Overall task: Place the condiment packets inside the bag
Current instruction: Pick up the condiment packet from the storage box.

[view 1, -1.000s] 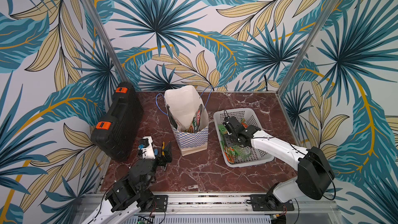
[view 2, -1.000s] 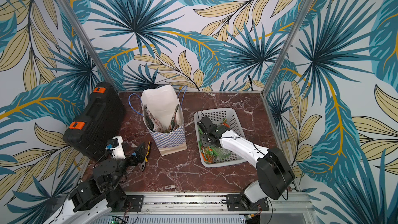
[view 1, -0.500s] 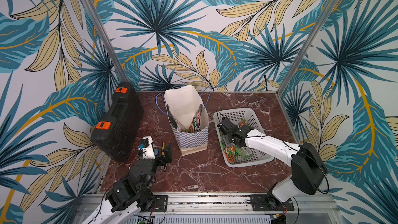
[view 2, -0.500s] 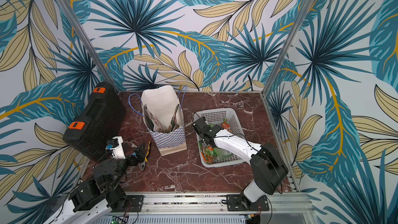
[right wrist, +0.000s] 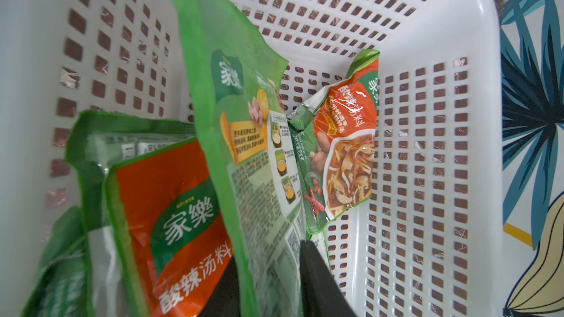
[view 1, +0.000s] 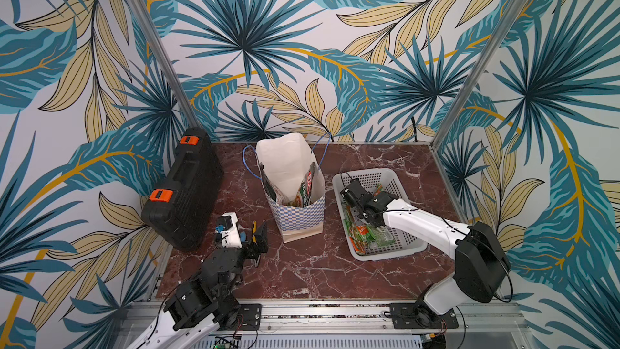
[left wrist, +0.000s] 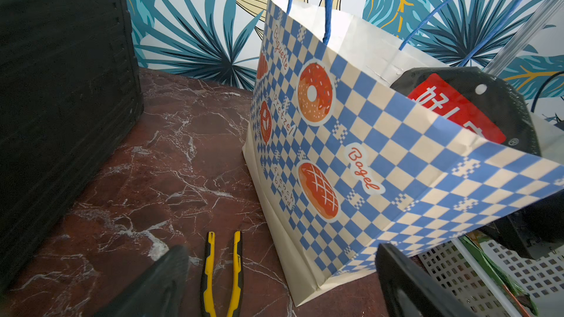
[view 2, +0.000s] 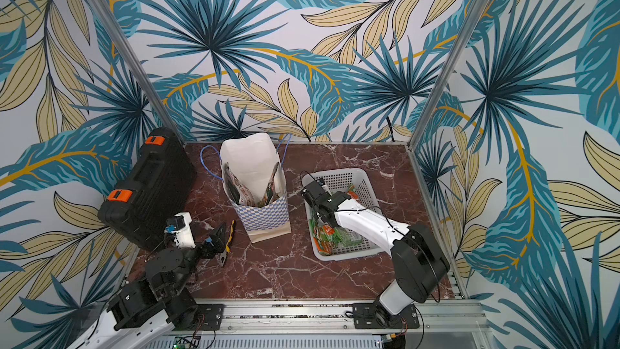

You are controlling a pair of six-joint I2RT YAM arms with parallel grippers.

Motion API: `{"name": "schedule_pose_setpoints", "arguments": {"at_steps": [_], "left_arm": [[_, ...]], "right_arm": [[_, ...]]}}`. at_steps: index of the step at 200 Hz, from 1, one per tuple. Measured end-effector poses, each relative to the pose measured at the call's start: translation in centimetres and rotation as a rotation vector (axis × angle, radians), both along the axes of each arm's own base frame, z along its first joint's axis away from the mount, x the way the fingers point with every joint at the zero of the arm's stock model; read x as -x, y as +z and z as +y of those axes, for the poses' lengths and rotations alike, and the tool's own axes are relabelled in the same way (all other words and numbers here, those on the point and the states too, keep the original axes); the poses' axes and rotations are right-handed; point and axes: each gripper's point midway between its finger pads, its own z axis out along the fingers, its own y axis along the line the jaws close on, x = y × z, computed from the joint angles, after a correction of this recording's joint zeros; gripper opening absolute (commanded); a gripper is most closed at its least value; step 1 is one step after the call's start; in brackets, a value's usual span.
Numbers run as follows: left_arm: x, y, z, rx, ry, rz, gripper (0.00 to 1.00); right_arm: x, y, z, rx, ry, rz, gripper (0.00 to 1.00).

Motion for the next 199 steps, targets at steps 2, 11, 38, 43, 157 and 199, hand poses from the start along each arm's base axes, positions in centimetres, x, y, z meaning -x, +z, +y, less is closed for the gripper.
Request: {"name": "schedule_pose_setpoints", "arguments": {"at_steps": [2, 11, 38, 43, 157, 199], "left_arm": [[0.0, 0.0, 0.0, 0.0, 0.0, 0.0, 1.0], [0.0, 0.0, 0.0, 0.0, 0.0, 0.0, 1.0], [0.0, 0.0, 0.0, 0.0, 0.0, 0.0, 1.0], [0.0, 0.0, 0.0, 0.0, 0.0, 0.0, 1.0], [0.0, 0.0, 0.0, 0.0, 0.0, 0.0, 1.0], [0.0, 0.0, 0.0, 0.0, 0.0, 0.0, 1.0]], "right_arm": [[0.0, 0.0, 0.0, 0.0, 0.0, 0.0, 0.3], [0.1, 0.2, -0.1, 0.0, -0.001, -0.001, 0.3], [0.4, 1.0, -0.4, -0.009, -0.001, -0.011, 0.31], [0.4, 1.2, -0.4, -0.011, -0.001, -0.013, 0.31], [0.6, 2.3, -0.9, -0.036, -0.008, -0.029, 0.15], [0.0, 1.4, -0.7, -0.034, -0.012, -0.018, 0.0]]}}
